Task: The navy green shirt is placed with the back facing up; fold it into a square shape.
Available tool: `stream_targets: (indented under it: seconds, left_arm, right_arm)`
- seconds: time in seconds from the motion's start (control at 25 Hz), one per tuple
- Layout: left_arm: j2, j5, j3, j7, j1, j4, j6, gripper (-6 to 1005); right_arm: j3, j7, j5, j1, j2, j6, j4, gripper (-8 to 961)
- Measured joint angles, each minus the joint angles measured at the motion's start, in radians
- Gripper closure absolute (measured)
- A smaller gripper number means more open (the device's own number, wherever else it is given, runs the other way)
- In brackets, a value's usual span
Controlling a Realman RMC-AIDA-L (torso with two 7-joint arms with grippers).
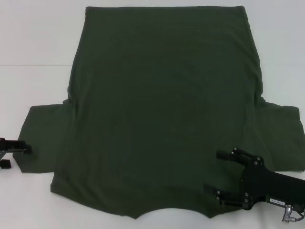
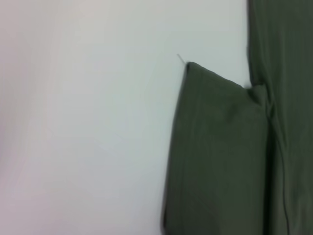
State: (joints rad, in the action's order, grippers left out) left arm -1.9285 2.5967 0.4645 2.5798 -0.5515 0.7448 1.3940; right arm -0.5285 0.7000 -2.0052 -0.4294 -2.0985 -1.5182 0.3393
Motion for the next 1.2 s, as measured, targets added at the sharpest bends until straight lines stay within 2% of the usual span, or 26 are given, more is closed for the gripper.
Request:
stream_targets:
  seconds: [0.76, 1.2]
  left_arm:
    - [-0.002, -0.003, -0.012, 0.008, -0.009, -0.056, -0.045, 171]
    - [0.008, -0.005, -0.026, 0.009, -0.024, -0.099, -0.045, 172]
  right_arm:
    - [-0.001, -0.003, 0.000, 0.004, 0.000, -0.002, 0.001, 12]
    - [-0.001, -0.003, 0.000, 0.003, 0.000, -0.002, 0.003, 12]
